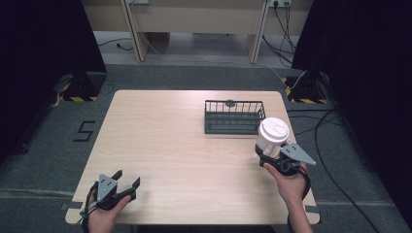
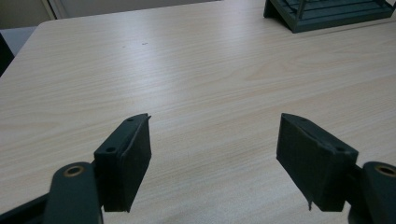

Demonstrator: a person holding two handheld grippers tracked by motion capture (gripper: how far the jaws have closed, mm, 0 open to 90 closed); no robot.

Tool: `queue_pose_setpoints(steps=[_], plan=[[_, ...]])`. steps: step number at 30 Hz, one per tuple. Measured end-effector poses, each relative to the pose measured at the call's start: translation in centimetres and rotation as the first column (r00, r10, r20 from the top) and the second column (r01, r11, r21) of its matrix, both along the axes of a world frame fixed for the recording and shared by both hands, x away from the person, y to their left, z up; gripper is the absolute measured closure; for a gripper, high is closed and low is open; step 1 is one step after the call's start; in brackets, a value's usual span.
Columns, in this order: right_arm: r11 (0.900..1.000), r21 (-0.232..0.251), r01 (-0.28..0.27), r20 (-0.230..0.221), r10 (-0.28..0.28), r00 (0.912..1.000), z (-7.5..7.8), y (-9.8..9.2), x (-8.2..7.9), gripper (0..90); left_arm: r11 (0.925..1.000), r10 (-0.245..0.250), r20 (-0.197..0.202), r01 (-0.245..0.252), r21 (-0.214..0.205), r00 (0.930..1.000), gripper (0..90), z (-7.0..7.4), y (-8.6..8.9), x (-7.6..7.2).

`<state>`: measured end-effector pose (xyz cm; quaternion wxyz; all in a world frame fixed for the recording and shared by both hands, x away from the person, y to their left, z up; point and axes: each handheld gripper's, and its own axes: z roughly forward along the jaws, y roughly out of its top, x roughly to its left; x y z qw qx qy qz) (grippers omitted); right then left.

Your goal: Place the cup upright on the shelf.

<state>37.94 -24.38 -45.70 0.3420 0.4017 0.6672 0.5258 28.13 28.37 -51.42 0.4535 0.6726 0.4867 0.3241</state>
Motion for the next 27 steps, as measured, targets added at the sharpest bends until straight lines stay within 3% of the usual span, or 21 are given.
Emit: queue_pose_setpoints(steps=[27], plan=[[1.0, 0.005, -0.001, 0.018, 0.001, 0.9998, 1.6, 1.2, 2.0, 18.6, 1.0, 0.0, 0.0, 0.0, -0.001, 1.0, 25.9, 0.0, 0.0, 0.0]])
